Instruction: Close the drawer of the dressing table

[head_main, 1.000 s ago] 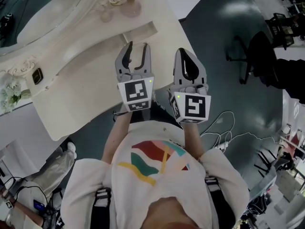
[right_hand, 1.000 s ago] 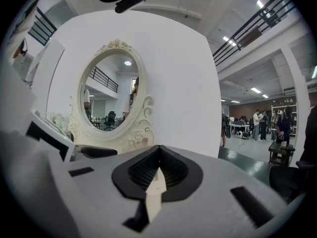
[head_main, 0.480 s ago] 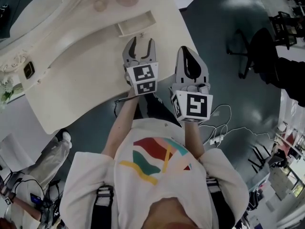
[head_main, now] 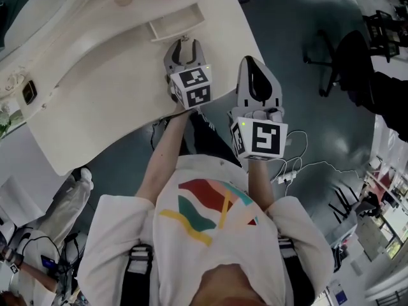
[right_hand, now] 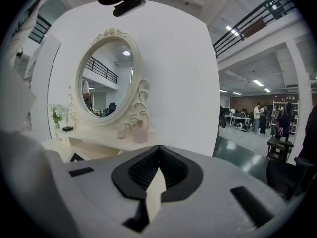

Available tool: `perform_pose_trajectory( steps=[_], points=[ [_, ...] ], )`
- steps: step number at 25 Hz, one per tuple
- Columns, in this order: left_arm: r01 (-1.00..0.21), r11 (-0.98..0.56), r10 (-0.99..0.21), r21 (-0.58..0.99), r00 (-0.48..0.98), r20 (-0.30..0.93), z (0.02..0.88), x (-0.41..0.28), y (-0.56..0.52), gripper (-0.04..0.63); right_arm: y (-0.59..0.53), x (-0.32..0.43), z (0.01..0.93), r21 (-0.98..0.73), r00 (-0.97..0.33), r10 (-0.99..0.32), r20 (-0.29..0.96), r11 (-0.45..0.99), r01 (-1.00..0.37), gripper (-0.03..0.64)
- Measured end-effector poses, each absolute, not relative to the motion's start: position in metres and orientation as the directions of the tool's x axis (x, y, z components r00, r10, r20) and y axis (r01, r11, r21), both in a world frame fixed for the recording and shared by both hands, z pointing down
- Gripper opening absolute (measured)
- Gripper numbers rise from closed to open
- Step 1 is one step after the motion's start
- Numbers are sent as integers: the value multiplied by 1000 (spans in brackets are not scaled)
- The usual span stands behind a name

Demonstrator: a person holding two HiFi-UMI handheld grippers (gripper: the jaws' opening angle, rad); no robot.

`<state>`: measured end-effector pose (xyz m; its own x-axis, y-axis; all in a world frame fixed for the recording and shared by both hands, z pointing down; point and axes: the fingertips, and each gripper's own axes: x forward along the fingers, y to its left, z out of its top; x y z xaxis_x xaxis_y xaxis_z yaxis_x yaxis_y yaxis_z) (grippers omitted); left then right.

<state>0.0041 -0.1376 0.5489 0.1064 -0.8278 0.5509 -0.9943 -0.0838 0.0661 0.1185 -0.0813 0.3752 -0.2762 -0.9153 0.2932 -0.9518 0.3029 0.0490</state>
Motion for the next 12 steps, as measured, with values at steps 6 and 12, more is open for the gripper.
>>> perform_pose_trajectory(
  steps=[6, 12],
  points=[
    [-998, -45, -831, 51, 66, 553, 554, 1, -142, 107, -82, 122, 381, 50, -281, -908, 309, 311, -949, 0],
    [-999, -37, -835, 28, 46, 549, 556, 0, -144, 80, -84, 122, 385, 38, -288, -907, 308, 314, -949, 0]
  ],
)
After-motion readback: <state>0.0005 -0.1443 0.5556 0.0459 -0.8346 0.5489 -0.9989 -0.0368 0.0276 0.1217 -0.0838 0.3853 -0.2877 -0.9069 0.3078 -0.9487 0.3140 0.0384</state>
